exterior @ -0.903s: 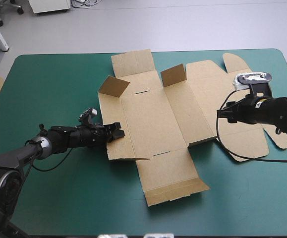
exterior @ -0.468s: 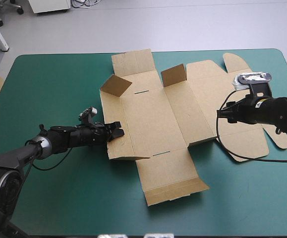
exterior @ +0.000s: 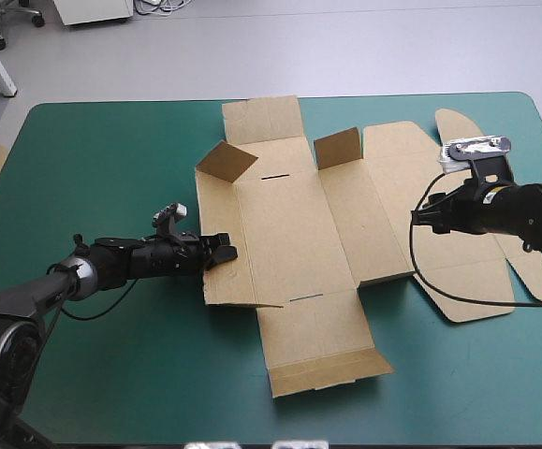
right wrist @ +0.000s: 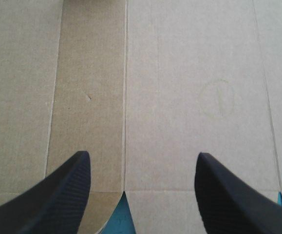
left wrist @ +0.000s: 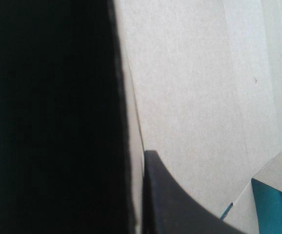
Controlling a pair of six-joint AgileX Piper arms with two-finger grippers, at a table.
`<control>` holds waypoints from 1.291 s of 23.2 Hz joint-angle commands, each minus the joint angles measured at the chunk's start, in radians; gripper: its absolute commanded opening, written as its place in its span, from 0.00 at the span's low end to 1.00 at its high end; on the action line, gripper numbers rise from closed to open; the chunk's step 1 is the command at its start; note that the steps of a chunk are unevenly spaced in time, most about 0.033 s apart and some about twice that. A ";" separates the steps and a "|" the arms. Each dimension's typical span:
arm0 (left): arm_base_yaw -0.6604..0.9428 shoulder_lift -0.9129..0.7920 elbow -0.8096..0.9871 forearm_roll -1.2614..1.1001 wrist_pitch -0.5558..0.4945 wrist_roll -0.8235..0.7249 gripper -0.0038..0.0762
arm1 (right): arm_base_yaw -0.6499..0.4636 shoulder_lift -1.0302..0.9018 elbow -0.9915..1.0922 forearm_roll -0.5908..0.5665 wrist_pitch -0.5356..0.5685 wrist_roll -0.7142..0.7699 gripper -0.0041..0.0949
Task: Fold the box
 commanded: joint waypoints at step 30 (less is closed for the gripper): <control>0.026 0.149 -0.842 1.094 0.539 -0.304 0.04 | -0.008 -0.023 -0.034 -0.003 -0.043 0.026 0.62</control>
